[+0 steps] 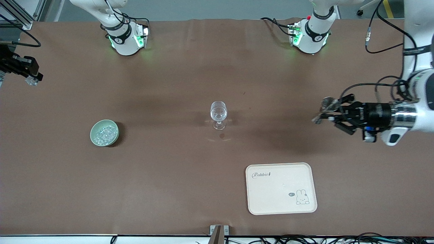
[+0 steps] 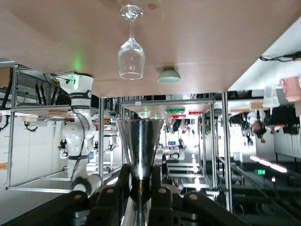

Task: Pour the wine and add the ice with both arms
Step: 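Carry the silver jigger with the left gripper to the wine glass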

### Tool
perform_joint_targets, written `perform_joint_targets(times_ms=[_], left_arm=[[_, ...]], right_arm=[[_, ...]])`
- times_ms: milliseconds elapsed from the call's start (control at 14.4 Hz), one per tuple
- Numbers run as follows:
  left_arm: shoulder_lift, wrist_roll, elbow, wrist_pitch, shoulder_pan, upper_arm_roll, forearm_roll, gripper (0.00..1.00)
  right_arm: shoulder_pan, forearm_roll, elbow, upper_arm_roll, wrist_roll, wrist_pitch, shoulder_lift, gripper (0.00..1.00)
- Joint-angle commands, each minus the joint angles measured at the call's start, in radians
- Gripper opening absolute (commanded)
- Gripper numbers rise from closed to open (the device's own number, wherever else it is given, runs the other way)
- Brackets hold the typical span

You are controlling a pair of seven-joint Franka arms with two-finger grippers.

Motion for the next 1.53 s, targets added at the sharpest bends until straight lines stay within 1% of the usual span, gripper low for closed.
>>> perform_joint_targets(times_ms=[0, 70, 278, 487, 626, 904, 1043, 1321, 1460], left_arm=[[-0.035, -0.073, -0.037, 0.099, 0.007, -0.096, 0.018, 0.01], [-0.045, -0.082, -0.047, 0.134, 0.007, -0.133, 0.018, 0.01], [-0.062, -0.087, -0.101, 0.305, 0.006, -0.274, 0.019, 0.01], [-0.060, -0.089, -0.150, 0.450, 0.007, -0.374, 0.035, 0.01], [-0.046, -0.089, -0.173, 0.571, 0.007, -0.452, 0.059, 0.01], [0.003, -0.087, -0.195, 0.724, -0.002, -0.540, 0.096, 0.01], [0.014, -0.087, -0.212, 0.777, -0.002, -0.569, 0.113, 0.01], [0.015, -0.089, -0.213, 0.780, -0.019, -0.568, 0.148, 0.01], [0.015, -0.098, -0.218, 0.785, -0.024, -0.569, 0.188, 0.01]], right_arm=[[0.012, 0.001, 0.009, -0.010, 0.013, -0.012, -0.001, 0.01], [0.013, 0.001, 0.009, -0.010, 0.013, -0.012, -0.001, 0.01], [0.013, 0.001, 0.009, -0.010, 0.013, -0.012, -0.001, 0.01], [0.013, 0.001, 0.007, -0.010, 0.013, -0.012, -0.001, 0.01], [0.013, 0.001, 0.007, -0.010, 0.013, -0.012, -0.001, 0.01], [0.013, 0.001, 0.007, -0.010, 0.013, -0.011, -0.001, 0.01], [0.013, 0.001, 0.007, -0.010, 0.013, -0.009, -0.001, 0.01], [0.013, 0.001, 0.007, -0.010, 0.013, -0.008, -0.001, 0.01], [0.012, 0.001, 0.007, -0.010, 0.013, -0.008, -0.001, 0.01]])
